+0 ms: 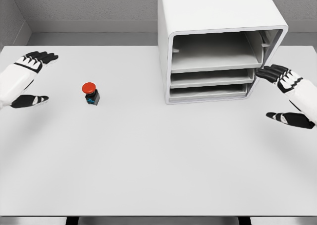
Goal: Slide open multi-storey tabletop storage cabinets and put open load switch and slide close multi-storey tabletop storage cabinets
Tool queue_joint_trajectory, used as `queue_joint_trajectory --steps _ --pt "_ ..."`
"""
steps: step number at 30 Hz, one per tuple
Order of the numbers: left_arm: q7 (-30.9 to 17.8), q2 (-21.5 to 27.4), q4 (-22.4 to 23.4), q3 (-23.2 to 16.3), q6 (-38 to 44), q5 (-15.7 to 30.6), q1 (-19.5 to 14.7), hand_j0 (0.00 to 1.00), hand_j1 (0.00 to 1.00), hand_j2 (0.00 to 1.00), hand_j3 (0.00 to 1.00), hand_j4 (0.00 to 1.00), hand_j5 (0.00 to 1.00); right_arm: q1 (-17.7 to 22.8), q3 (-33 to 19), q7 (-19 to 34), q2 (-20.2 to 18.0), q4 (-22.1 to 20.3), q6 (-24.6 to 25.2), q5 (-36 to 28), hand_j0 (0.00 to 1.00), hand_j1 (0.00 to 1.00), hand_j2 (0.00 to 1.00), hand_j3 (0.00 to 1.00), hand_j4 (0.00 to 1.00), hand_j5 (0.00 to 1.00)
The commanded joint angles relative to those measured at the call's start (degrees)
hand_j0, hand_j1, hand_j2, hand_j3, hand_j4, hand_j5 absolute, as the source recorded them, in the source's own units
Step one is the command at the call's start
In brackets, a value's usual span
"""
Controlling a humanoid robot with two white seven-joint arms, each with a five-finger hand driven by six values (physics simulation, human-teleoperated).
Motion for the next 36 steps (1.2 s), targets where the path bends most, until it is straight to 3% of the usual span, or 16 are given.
queue_joint_trajectory --steps 1,6,9,13,17,22,27,31,36 --pt "0.0 -0.6 0.4 -3.3 0.1 -1.4 -0.3 1.00 1.00 1.00 1.00 1.00 1.00 -0.3 0.9 0.0 -0.1 0.0 0.0 1.1 1.00 1.00 1.00 1.00 1.00 1.00" --pt "0.0 -0.7 0.4 -5.1 0.1 -7.4 -3.5 1.00 1.00 1.00 1.00 1.00 1.00 -5.7 7.4 0.0 1.9 0.1 0.0 1.9 1.00 1.00 1.00 1.00 1.00 1.00" --pt "-1.5 -0.7 0.4 -5.3 0.1 -9.4 -4.3 1.00 1.00 1.00 1.00 1.00 1.00 -5.8 8.1 0.0 2.0 0.1 0.0 2.1 0.86 0.86 0.86 0.86 0.86 0.86" --pt "-9.3 -0.7 0.5 -6.2 0.1 -8.7 -6.2 1.00 1.00 1.00 1.00 1.00 1.00 -10.6 11.9 0.0 3.9 0.2 0.0 2.0 0.79 0.79 0.79 0.79 0.79 0.79" --pt "-18.3 -0.7 0.6 -6.4 0.1 -7.5 -6.6 1.00 1.00 1.00 1.00 1.00 1.00 -12.2 12.2 2.8 4.7 0.2 0.0 1.7 0.75 0.75 0.75 0.75 0.75 0.75" --pt "-18.3 -0.6 1.3 -7.4 0.1 -2.8 -7.4 1.00 1.00 1.00 1.00 1.00 1.00 -14.8 13.4 4.0 6.7 0.4 0.0 1.6 0.75 0.75 0.75 0.75 0.75 0.75" --pt "-18.3 -2.3 7.0 -9.8 0.1 -2.7 -12.5 1.00 1.00 1.00 1.00 1.00 1.00 -17.7 17.5 4.0 6.9 1.0 0.0 1.5 0.75 0.75 0.75 0.75 0.75 0.75" --pt "-18.3 -2.8 8.4 -12.9 0.1 -2.7 -13.5 1.00 1.00 1.00 1.00 1.00 1.00 -21.3 19.1 4.0 7.0 2.3 0.0 1.0 0.75 0.75 0.75 0.75 0.75 0.75" --pt "-18.3 -3.0 10.0 -14.5 0.1 -2.8 -14.8 1.00 1.00 1.00 1.00 1.00 1.00 -22.2 19.5 4.0 8.4 2.8 0.0 0.9 0.75 0.75 0.75 0.75 0.75 0.75"
